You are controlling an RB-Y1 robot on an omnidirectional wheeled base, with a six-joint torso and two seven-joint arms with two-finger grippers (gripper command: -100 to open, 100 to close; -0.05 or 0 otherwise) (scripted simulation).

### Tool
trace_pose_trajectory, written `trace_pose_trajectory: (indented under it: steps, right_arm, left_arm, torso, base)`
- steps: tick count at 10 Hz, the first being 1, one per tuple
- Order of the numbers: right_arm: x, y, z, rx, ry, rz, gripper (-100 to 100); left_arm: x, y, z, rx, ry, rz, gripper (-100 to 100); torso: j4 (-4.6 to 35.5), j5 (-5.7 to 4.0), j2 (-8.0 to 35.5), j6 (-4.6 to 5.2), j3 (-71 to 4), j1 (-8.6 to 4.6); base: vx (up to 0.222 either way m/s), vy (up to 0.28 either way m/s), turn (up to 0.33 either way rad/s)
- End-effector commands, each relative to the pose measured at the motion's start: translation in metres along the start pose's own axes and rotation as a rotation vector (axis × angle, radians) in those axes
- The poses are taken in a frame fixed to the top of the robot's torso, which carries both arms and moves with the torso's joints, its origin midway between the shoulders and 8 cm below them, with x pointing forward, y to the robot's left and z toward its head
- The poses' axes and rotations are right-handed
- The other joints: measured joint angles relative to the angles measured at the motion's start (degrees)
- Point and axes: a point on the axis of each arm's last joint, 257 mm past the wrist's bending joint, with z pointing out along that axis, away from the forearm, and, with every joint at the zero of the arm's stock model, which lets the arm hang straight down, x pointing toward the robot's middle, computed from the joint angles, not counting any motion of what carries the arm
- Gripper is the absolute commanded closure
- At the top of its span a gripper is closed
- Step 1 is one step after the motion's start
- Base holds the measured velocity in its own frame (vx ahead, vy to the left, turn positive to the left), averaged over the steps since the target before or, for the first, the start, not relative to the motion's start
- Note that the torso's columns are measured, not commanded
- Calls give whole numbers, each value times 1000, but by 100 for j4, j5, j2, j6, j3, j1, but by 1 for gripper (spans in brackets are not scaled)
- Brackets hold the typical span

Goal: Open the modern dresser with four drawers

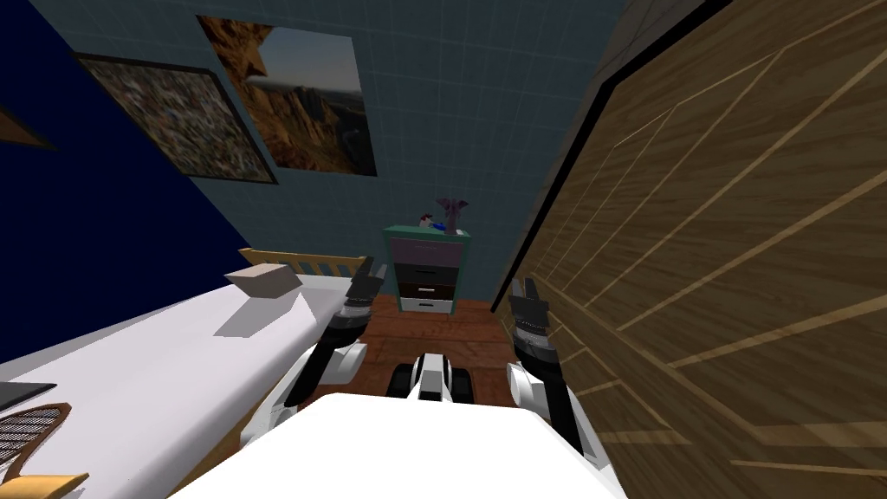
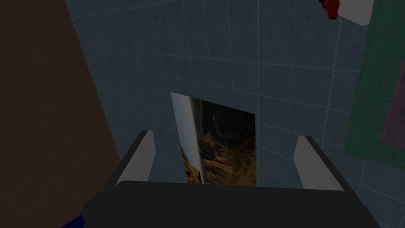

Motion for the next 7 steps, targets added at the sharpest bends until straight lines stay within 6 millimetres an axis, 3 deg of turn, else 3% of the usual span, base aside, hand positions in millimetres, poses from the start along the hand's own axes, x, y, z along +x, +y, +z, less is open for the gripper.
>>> trace_pose_trajectory:
  steps: [1, 7]
  right_arm:
    - [0, 0, 0, 0, 0, 0, 0]
    - [0, 0, 0, 0, 0, 0, 0]
  left_arm:
    - [1, 13, 2, -49, 13, 10, -100]
    - [-1, 43, 6, -154, 5, 15, -100]
  torso:
    - [3, -1, 8, 0, 5, -2]
    - [2, 0, 5, 0, 2, 0]
  base:
    - [77, -8, -23]
    - [82, -5, -21]
